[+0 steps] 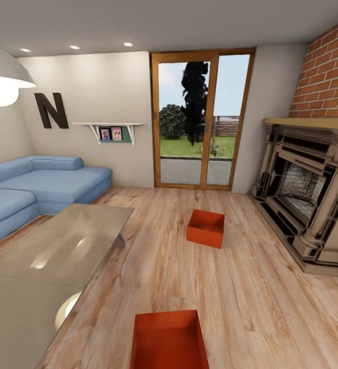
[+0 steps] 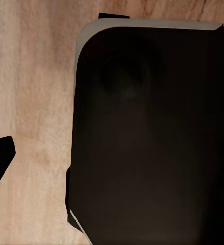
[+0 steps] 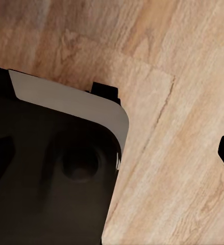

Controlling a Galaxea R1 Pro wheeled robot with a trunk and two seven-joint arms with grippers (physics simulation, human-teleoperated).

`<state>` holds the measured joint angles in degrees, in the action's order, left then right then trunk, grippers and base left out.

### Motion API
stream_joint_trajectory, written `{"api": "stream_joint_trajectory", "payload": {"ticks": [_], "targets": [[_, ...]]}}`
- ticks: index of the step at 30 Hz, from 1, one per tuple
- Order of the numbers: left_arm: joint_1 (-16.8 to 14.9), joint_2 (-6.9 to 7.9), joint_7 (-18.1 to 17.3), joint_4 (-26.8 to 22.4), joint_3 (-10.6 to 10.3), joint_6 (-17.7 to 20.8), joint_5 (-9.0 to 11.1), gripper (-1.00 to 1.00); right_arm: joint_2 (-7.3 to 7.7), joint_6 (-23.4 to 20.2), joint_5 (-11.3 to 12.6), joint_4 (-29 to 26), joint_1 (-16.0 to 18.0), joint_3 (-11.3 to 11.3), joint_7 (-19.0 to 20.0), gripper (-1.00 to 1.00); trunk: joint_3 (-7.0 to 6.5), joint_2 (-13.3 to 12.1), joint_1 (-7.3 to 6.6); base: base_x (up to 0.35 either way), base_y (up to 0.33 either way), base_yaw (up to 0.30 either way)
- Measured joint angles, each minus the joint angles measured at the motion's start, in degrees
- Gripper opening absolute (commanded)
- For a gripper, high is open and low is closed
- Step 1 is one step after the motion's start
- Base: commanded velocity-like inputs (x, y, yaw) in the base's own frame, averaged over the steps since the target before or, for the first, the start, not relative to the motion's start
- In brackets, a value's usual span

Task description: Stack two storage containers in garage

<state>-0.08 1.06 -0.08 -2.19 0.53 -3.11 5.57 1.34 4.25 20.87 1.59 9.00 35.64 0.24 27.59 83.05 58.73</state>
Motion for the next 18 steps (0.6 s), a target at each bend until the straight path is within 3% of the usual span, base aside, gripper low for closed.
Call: {"api": "stream_joint_trajectory", "payload": {"ticks": [8, 18], "targets": [[0.00, 0.00, 0.00, 0.00, 0.00, 0.07, 0.00, 1.00, -0.03, 0.01, 0.01, 0.01, 0.00, 0.00, 0.00, 1.00, 0.00, 0.00, 0.00, 0.000, -0.183, 0.000], [0.00, 0.00, 0.00, 0.00, 0.00, 0.06, 0.00, 1.00, -0.08, -0.06, 0.00, 0.00, 0.00, 0.00, 0.00, 1.00, 0.00, 0.00, 0.00, 0.000, -0.015, 0.020]]}}
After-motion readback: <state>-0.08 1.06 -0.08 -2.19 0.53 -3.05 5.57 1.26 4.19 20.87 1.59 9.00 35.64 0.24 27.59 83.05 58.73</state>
